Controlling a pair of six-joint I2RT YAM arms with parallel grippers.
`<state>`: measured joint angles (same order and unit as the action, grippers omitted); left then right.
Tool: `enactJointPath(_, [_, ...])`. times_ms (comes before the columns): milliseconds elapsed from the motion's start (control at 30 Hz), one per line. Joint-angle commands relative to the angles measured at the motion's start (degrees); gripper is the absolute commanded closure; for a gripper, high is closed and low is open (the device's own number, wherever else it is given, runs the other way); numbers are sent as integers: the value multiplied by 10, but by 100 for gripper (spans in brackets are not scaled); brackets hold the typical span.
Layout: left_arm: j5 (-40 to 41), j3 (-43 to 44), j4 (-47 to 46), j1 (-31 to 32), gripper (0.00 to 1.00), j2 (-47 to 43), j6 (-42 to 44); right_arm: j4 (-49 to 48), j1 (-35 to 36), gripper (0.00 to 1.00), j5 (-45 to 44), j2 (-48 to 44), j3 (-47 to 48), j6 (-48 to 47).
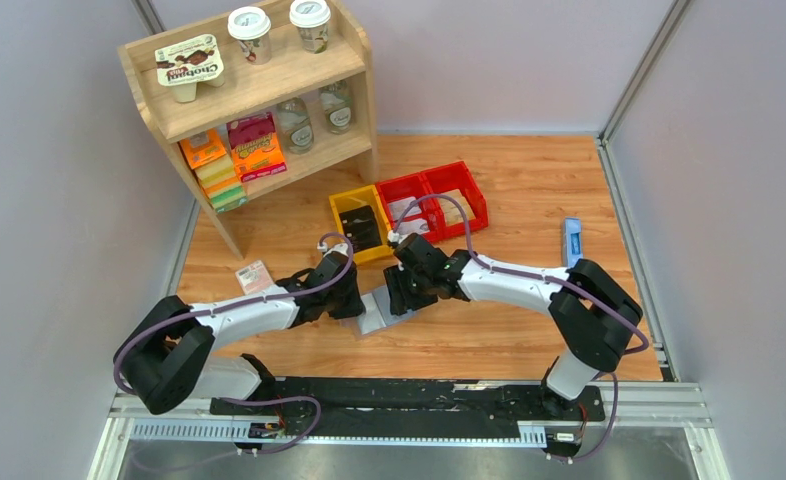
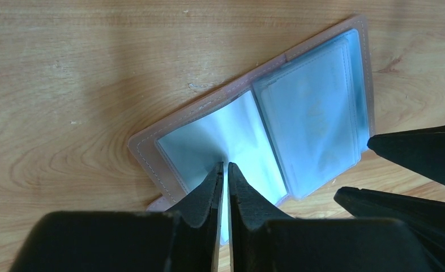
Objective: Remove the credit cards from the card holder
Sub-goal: Remove the credit card from the card holder.
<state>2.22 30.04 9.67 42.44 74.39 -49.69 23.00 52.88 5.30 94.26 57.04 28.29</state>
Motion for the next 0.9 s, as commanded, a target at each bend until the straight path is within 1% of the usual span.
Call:
enactJointPath(0, [-5,-19,22,3,86,2,-8,-24,6,48,15,11,20,1])
enactJointPath(400, [-13,-29,13,3,87,1,-14,-38,9,53,37,24,20,-2])
enactJointPath(567, [-15,-34,10,4,87,-4,-16,-29,9,52,24,29,25,0])
enactJointPath(633, [-15,-36,9,4,88,-4,-17,-22,10,51,6,29,25,5])
enactJointPath(700, [-15,-37,9,4,88,-5,-17,-13,9,48,-14,29,27,7])
enactJointPath(867, [-13,-39,10,4,88,-7,-19,2,11,46,-34,30,33,5])
